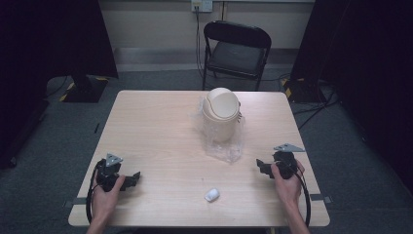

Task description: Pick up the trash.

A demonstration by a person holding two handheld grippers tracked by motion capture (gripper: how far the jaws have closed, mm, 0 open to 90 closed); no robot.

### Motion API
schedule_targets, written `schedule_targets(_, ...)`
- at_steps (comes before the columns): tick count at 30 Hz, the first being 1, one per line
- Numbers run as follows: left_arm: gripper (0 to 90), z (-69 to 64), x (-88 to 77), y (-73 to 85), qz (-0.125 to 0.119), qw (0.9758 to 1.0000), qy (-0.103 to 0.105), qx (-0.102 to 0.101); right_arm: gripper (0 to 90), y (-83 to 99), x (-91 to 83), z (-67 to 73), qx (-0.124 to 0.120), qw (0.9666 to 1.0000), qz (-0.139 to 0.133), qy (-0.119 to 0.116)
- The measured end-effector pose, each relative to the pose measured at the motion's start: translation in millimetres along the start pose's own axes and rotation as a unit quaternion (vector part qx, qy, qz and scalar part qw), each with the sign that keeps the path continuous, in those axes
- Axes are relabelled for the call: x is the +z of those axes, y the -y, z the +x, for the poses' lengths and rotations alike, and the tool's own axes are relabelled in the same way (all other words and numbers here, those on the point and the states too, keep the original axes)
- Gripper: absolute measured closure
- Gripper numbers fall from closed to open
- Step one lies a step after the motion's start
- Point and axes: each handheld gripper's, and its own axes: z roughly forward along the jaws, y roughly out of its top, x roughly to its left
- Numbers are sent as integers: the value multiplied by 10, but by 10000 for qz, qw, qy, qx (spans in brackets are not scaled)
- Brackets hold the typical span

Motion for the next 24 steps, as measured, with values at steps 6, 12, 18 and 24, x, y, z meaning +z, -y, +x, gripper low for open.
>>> schedule_targets(6, 0, 0, 0, 0, -1, 10000, 1, -1, 167, -36, 23, 57, -71, 9997, -12, -252)
schedule_targets(12, 0, 0, 0, 0, -1, 10000, 0, 0, 163, -122, -4, 84, -127, 9994, -35, -307)
schedule_targets(18, 0, 0, 0, 0, 0, 10000, 0, 1, 162, -246, 54, 161, -188, 9990, -45, -405)
schedule_targets(24, 0, 0, 0, 0, -1, 10000, 0, 1, 164, -380, 125, 247, -304, 9984, -8, -486)
